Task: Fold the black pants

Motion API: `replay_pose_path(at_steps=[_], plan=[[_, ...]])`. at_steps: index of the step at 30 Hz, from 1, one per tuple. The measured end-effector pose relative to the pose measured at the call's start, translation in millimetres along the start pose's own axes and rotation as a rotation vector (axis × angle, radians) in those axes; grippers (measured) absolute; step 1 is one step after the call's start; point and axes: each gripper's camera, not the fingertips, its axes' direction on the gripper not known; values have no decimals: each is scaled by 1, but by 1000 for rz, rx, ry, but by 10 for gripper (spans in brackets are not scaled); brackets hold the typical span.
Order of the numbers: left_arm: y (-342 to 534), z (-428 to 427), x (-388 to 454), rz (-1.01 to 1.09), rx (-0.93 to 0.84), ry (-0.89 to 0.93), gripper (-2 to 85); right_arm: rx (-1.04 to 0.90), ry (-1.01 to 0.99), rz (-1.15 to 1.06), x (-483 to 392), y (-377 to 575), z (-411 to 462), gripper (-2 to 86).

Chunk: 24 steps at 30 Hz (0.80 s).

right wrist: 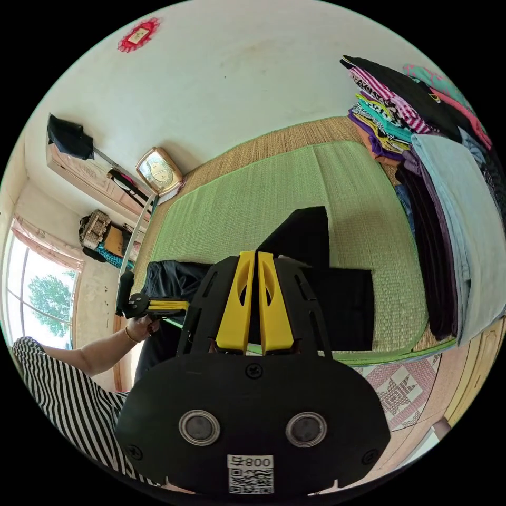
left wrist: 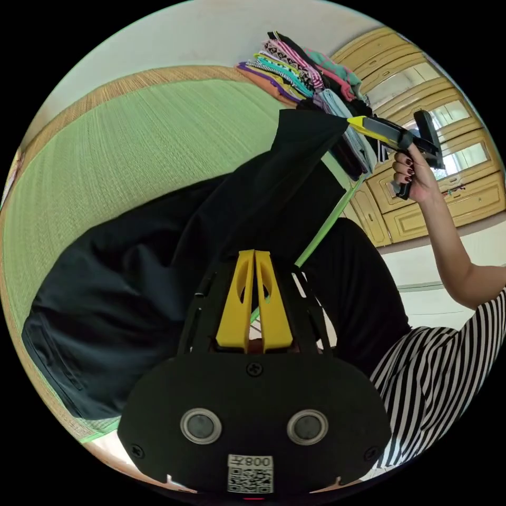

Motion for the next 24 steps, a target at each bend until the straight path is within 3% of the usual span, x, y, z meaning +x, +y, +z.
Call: replay_pose_path(at_steps=[12,24], plan=[[-34,64,50,158,28,121,13,-126,-101,269,80,84,-64,10],[-234,178,126,436,-62,42,62,77,-435,433,125,109,-210,74]])
